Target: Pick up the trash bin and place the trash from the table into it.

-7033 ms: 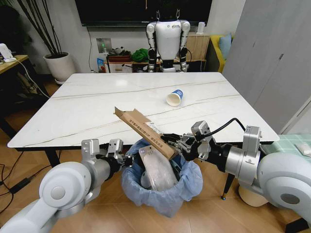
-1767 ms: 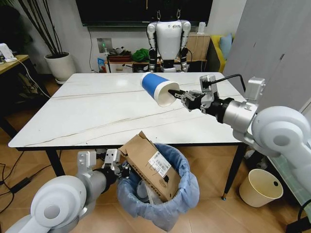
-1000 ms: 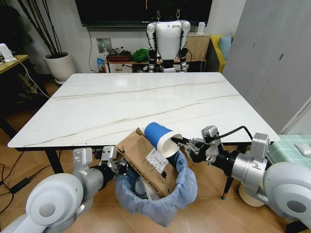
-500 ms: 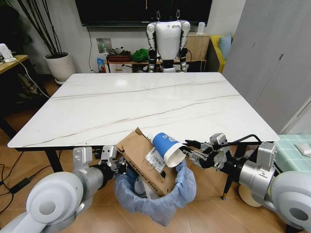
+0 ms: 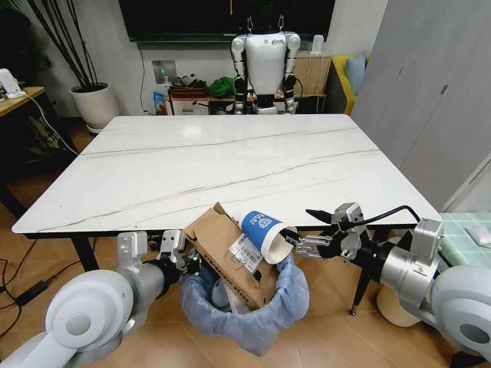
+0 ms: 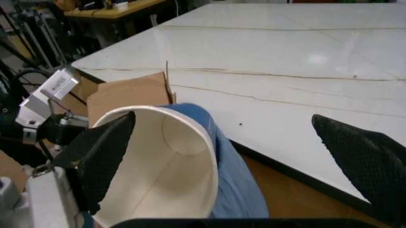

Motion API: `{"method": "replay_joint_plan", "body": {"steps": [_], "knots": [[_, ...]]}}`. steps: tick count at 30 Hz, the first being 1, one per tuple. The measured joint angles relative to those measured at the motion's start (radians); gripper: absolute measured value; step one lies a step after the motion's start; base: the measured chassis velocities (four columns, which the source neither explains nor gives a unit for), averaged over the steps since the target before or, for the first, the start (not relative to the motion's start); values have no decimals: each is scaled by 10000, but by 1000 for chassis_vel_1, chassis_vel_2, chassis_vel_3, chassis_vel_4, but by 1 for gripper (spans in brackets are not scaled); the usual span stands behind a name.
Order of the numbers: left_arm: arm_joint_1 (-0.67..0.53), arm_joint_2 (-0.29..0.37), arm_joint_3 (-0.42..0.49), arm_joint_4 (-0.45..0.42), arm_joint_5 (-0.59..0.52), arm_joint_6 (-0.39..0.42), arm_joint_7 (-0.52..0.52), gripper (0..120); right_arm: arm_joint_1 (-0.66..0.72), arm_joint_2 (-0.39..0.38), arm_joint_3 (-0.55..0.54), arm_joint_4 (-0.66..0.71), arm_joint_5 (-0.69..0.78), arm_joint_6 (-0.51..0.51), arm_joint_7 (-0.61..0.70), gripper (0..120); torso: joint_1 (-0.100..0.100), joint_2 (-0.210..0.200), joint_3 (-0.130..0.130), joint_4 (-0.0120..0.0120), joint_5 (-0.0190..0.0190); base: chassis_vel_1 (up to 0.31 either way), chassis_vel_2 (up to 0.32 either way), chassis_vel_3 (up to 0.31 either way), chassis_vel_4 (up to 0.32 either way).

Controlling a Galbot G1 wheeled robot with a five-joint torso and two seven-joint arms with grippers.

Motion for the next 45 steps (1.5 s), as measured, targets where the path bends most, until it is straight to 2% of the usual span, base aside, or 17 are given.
{"method": "replay_joint_plan", "body": {"steps": [9,27,36,42,45], "knots": [[-324,-123,268,335,-5,0,37,3,137,-39,-640,-6,-86,5,-3,100,0,0,0,-1,1,0,0,0,0],[-1352,-606,1498,997,6,0,45,3,1844,-218,-1192,-6,780,81,489,100,1,0,1,-2,1,0,0,0,0],[-1177,-474,1703,781,-10,0,30,3,2156,201,-512,-6,1211,207,1253,100,0,0,0,0,-1,0,0,0,0],[-881,-262,1706,609,109,0,29,3,1497,798,174,-9,979,257,1773,100,0,0,0,-1,1,0,0,0,0],[-642,-67,1696,462,378,0,131,3,969,1382,645,-9,471,359,1997,100,0,1,0,-1,1,0,0,0,0]]}}
